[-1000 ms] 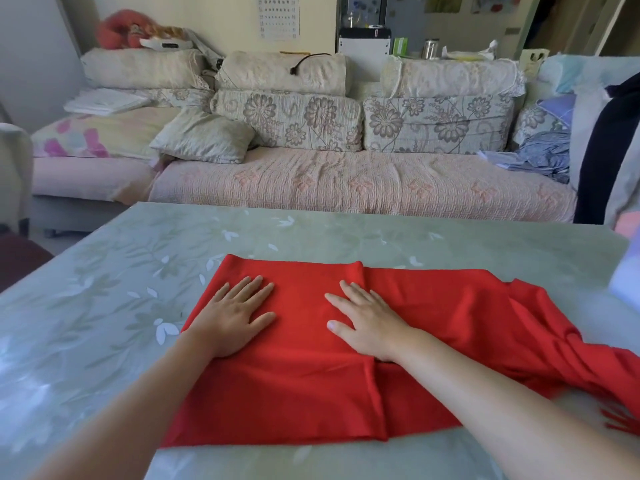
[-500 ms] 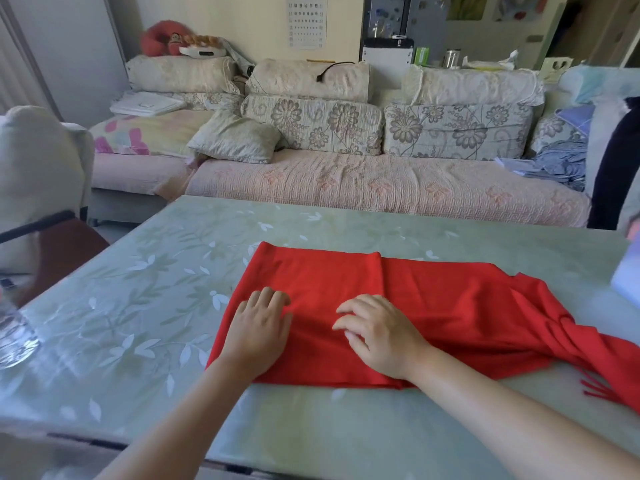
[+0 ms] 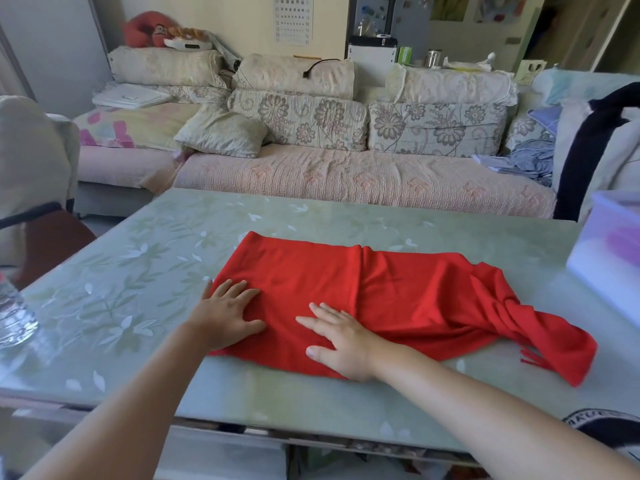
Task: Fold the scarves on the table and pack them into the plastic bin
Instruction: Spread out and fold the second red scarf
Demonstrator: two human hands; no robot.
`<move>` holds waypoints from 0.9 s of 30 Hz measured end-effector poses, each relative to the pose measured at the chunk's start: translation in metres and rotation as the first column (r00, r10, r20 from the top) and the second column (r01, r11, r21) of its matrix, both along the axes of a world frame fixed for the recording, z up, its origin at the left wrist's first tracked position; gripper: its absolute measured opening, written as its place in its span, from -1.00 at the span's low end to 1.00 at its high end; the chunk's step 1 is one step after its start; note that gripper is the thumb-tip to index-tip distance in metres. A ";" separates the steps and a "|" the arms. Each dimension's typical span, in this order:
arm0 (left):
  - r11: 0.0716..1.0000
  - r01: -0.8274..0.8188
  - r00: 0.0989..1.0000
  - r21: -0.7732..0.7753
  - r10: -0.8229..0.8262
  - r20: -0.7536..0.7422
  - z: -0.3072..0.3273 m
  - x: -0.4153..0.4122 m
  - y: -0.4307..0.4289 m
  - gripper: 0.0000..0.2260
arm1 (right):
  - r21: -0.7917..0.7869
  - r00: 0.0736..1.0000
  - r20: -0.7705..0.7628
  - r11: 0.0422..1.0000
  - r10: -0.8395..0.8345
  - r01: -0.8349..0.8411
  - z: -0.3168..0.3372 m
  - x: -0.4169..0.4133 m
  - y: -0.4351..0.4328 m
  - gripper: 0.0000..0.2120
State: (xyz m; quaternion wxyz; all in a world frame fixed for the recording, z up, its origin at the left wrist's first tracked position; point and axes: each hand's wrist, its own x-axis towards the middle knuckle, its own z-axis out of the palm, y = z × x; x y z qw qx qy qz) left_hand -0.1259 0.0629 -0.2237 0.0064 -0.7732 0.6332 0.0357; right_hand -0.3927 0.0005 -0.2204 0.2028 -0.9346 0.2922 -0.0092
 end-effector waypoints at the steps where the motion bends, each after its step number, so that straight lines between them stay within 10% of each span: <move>1: 1.000 -0.008 1.000 -0.020 0.008 0.006 0.006 -0.008 -0.005 -0.05 | -0.021 0.999 0.037 0.999 -0.028 0.029 0.004 -0.009 -0.008 -0.44; 15: 0.872 0.376 0.875 -0.313 -0.445 -0.190 0.039 -0.185 -0.090 -0.62 | -0.257 0.808 -0.026 0.785 -0.588 0.563 0.055 -0.187 -0.108 -0.61; 22: 0.840 0.449 0.824 -0.305 -0.521 -0.223 0.023 -0.244 -0.116 -0.62 | -0.145 0.740 -0.273 0.787 -0.614 0.599 0.060 -0.268 -0.118 -0.16; 27: 0.824 0.489 0.790 -0.286 -0.558 -0.254 0.014 -0.311 -0.134 -0.64 | -0.219 0.723 -0.248 0.765 -0.644 0.606 0.069 -0.304 -0.130 -0.77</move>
